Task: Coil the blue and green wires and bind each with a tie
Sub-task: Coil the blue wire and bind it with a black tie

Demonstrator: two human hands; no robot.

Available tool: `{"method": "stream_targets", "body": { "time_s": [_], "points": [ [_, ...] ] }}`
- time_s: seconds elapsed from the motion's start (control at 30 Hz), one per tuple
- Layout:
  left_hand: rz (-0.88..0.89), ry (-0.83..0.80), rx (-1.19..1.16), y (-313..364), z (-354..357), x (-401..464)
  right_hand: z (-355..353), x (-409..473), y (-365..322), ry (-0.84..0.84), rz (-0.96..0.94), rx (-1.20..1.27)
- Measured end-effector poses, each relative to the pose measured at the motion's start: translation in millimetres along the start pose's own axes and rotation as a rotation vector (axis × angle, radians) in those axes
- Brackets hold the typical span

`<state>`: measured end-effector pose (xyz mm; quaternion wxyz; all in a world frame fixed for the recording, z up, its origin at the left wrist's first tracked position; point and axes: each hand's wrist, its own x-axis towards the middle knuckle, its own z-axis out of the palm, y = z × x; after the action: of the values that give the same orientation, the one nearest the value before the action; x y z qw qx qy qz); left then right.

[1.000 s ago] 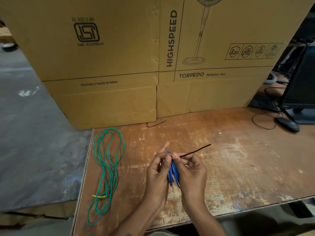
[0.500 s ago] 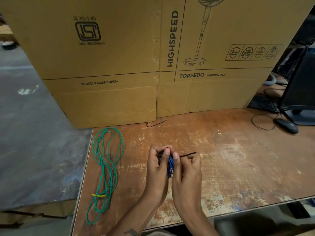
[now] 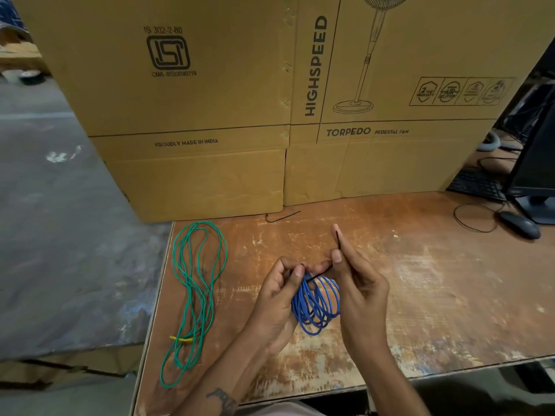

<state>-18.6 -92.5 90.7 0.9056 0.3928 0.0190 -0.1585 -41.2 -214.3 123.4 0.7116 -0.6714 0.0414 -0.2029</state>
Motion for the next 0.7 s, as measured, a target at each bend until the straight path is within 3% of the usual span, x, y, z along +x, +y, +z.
{"method": "stream_targets", "body": {
  "time_s": [0.17,0.3,0.47,0.7],
  "points": [
    [-0.042,0.016,-0.057,5,-7,-1,-11,4,-9,-0.141,0.002,-0.015],
    [-0.047,0.008,-0.111,8,-10,2,-17,4,-7,-0.204,-0.107,-0.304],
    [-0.067,-0.018,-0.198,2,-12,5,-11,-4,-3,-0.076,-0.375,-0.522],
    [-0.067,0.0,-0.263,4,-6,6,-3,-15,4,0.003,-0.43,-0.545]
  ]
}}
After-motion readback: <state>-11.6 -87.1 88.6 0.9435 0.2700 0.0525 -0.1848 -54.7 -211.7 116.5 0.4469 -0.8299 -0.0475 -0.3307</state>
